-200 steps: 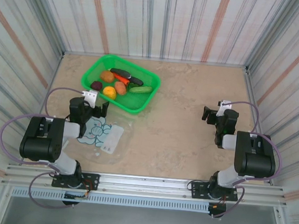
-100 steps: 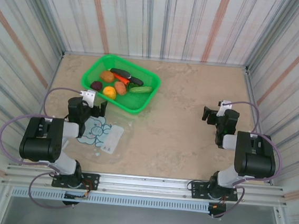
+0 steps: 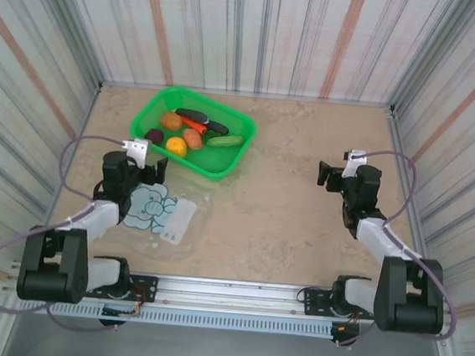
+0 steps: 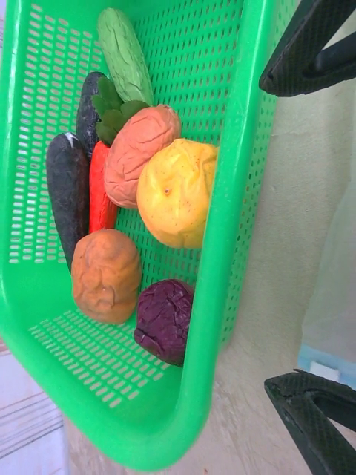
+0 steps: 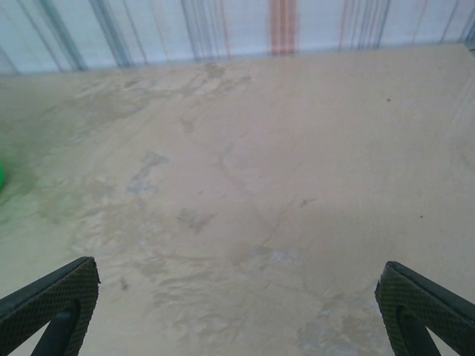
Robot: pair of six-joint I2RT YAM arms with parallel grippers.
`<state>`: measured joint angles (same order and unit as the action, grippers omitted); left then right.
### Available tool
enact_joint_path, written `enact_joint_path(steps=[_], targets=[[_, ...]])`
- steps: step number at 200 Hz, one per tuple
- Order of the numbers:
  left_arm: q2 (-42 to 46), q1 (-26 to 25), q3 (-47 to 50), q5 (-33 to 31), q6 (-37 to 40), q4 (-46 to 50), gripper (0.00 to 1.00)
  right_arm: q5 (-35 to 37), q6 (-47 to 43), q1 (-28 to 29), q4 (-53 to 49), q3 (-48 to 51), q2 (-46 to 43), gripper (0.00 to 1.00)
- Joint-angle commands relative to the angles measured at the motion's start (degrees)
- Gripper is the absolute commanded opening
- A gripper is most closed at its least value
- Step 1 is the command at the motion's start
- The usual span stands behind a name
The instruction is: Place the food in the zip-top bag and seal the zipper
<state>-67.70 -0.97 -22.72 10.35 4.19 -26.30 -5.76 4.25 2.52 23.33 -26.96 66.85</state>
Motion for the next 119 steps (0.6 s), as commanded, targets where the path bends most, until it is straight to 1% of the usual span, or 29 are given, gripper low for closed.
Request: enact_joint_path(steps=[1,12,26,34,42,48,62,67,72,79,85,89,99,103,108,114,119], targets=[[5.0,-3.5,0.8,-4.6,-2.0,8.9,0.99,1.4,1.1,4.7,-8.6,-1.3,-7.0,0.99],[8.8,-7.5,-0.3,-10.0,-0.5,13.2,0.99,3.3,0.6,9.2,-12.8,-2.5,-10.6,0.99],[14.9,-12.5,-1.4,-15.8,0.5,16.0,0.99,4.8,0.1,15.0,-18.5,-5.0,-15.0,0.99],[18.7,-15.0,-2.7,-18.9,-1.0,18.3,0.99,4.0,0.2,17.7,-21.5,-6.7,-16.6,0.99],[22.1,-16.8,-4.2,-21.2,-3.9,20.7,0.99,5.3,1.0,21.0,-25.6,-9.2,-17.9,0.99],[24.5,-17.8,-5.7,-22.3,-6.7,23.4,0.99,8.0,1.8,24.2,-29.3,-11.5,-18.7,0.99],[27.6,-20.1,-10.1,-22.6,-12.7,30.7,0.99,21.0,6.0,32.4,-37.1,-17.6,-19.3,0.99],[27.9,-21.1,-12.3,-22.4,-14.8,34.3,0.99,22.9,7.9,34.4,-40.1,-19.9,-19.0,0.99],[27.9,-22.0,-14.6,-22.4,-16.6,38.0,0.99,20.9,9.2,35.4,-43.2,-22.3,-18.7,0.99],[27.3,-23.5,-18.4,-22.6,-19.1,44.6,0.99,14.2,11.7,35.4,-47.6,-25.4,-18.4,0.99],[26.3,-24.0,-21.6,-21.1,-20.7,50.3,0.99,8.1,13.4,34.8,-50.6,-27.3,-18.4,0.99],[25.4,-24.1,-23.9,-19.0,-21.5,53.5,0.99,5.8,15.3,34.4,-51.0,-27.5,-18.6,0.99],[23.0,-23.9,-29.7,-13.4,-22.3,62.6,0.99,4.0,23.0,32.7,-49.4,-25.5,-20.2,0.99],[22.1,-23.9,-31.5,-12.2,-22.2,65.3,0.99,1.5,24.9,31.7,-47.5,-24.0,-20.9,0.99],[21.1,-23.7,-33.3,-11.9,-23.7,68.2,0.99,-4.4,25.3,30.2,-43.8,-22.0,-21.6,0.99],[20.5,-23.3,-33.8,-11.7,-27.1,69.0,0.99,-9.7,25.4,28.9,-39.5,-19.8,-22.1,0.99],[20.6,-22.4,-33.2,-9.5,-29.2,68.1,0.99,-10.8,26.5,28.7,-38.1,-19.1,-22.0,0.99]])
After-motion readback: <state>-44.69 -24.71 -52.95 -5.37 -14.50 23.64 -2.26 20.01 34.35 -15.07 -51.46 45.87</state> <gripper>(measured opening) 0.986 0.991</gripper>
